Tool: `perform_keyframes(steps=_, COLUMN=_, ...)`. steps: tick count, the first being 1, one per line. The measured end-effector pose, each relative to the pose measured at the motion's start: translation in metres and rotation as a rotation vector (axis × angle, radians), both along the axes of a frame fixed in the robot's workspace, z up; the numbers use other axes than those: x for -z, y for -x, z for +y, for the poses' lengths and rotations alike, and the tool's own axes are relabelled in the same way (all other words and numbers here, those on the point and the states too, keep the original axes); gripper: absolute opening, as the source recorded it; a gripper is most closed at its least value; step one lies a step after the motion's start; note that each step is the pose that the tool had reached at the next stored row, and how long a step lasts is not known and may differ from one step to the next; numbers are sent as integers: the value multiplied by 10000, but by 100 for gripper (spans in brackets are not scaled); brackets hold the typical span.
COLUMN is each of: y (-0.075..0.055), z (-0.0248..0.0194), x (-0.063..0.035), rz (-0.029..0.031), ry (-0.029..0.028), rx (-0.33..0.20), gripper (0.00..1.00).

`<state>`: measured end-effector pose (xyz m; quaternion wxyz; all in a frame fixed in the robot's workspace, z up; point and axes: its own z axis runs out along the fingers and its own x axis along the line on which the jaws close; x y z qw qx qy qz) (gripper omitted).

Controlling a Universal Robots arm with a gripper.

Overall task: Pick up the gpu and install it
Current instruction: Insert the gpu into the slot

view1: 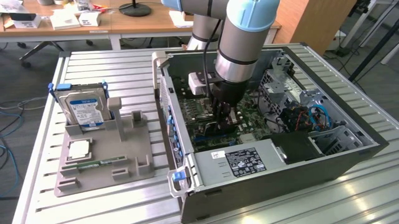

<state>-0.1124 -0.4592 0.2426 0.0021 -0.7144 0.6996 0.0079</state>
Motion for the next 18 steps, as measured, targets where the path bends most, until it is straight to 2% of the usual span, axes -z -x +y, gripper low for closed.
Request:
perform_keyframes(steps=13, y=-1, z=0, x=0, rz=0, ry=0, rx=-1, gripper=35)
perform_keyframes(steps=15, y=-1, z=0, x=0, rz=0, ry=0, rx=-1, gripper=46)
perform_keyframes(steps=16, y=-1, z=0, x=0, rz=0, ry=0, rx=-1, gripper=46)
perform_keyframes(steps=17, y=-1, z=0, x=0, rz=0, ry=0, rx=-1, gripper=53)
perform_keyframes(steps=18, y=-1, z=0, x=0, rz=0, ry=0, rx=-2, gripper=53)
